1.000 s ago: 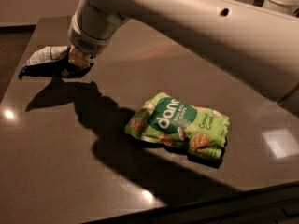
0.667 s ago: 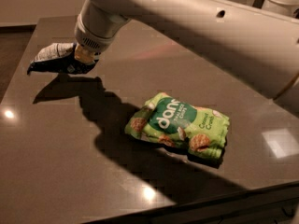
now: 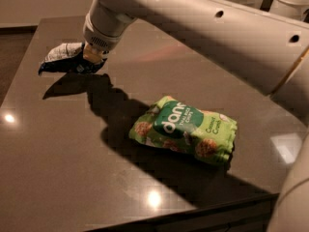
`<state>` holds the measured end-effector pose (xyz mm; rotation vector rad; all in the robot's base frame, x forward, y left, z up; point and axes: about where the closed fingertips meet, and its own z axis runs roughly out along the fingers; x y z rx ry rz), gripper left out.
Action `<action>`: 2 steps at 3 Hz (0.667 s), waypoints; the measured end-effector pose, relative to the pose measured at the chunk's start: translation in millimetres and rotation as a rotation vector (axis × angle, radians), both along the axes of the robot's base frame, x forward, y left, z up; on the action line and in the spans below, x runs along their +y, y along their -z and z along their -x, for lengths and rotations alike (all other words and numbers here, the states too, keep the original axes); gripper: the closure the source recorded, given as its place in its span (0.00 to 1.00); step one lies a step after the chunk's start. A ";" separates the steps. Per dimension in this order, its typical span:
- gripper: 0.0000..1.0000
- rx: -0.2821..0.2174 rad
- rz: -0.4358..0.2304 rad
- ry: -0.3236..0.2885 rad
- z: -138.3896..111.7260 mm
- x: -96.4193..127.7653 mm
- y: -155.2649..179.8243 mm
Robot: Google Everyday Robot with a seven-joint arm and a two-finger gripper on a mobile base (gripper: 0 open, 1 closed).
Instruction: Move blue chip bag near rxbar chocolate
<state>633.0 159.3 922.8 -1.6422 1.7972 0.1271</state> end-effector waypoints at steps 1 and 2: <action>0.14 -0.001 0.000 -0.002 1.0 0.7 -0.3; 0.00 -0.001 0.001 -0.003 1.8 1.5 -0.6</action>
Offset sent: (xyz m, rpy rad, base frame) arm -0.0008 0.0006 0.0003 -0.0003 -0.0005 0.0014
